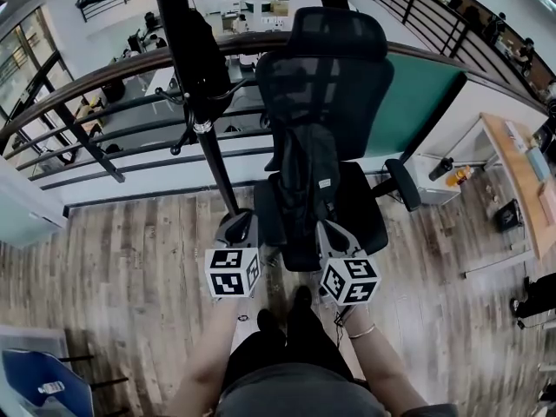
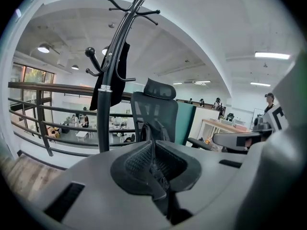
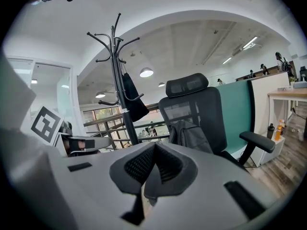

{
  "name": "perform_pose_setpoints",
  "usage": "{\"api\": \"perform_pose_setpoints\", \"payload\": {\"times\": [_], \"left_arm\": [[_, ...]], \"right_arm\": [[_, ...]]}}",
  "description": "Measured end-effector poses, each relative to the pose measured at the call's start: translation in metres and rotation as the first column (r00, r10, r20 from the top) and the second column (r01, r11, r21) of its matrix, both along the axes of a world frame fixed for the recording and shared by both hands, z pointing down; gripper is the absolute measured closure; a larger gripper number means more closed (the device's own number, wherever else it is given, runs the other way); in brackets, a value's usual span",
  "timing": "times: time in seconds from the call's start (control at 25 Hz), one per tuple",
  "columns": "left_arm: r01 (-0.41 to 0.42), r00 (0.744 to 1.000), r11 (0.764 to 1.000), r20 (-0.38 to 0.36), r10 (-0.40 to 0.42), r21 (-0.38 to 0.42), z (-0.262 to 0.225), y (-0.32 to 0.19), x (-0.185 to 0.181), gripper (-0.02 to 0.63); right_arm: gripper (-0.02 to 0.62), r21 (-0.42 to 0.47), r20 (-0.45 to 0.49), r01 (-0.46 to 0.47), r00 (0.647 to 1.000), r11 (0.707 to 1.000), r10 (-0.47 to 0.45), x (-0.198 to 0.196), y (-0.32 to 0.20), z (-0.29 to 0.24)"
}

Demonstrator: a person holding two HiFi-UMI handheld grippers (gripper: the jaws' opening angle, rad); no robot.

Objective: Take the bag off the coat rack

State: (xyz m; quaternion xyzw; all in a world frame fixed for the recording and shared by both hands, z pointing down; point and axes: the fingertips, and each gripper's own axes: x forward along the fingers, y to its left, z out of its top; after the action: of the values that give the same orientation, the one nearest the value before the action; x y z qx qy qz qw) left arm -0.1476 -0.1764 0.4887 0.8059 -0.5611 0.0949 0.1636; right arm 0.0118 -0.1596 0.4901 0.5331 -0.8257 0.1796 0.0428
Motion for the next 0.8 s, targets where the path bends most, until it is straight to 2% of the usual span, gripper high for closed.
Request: {"api": "perform_pose_setpoints", "payload": {"times": [0.2, 0.8], "left_arm": [[-0.015, 1.0, 1.0, 0.008, 0.015, 0.002, 0.001, 0.007, 0.003, 0.569], [-0.03, 0.999, 0.999, 0.016, 0.03, 0.009, -0.002, 0.02, 0.002, 0.569]], "right_arm": [[0.594, 0.006, -0.041, -0.023, 0.999, 1.0, 0.023, 0.0, 0.009, 0.003], [0.594, 0.004, -0.066, -0.06, 0.996, 0.998, 0.06, 0.006, 0.018, 0.004]]}}
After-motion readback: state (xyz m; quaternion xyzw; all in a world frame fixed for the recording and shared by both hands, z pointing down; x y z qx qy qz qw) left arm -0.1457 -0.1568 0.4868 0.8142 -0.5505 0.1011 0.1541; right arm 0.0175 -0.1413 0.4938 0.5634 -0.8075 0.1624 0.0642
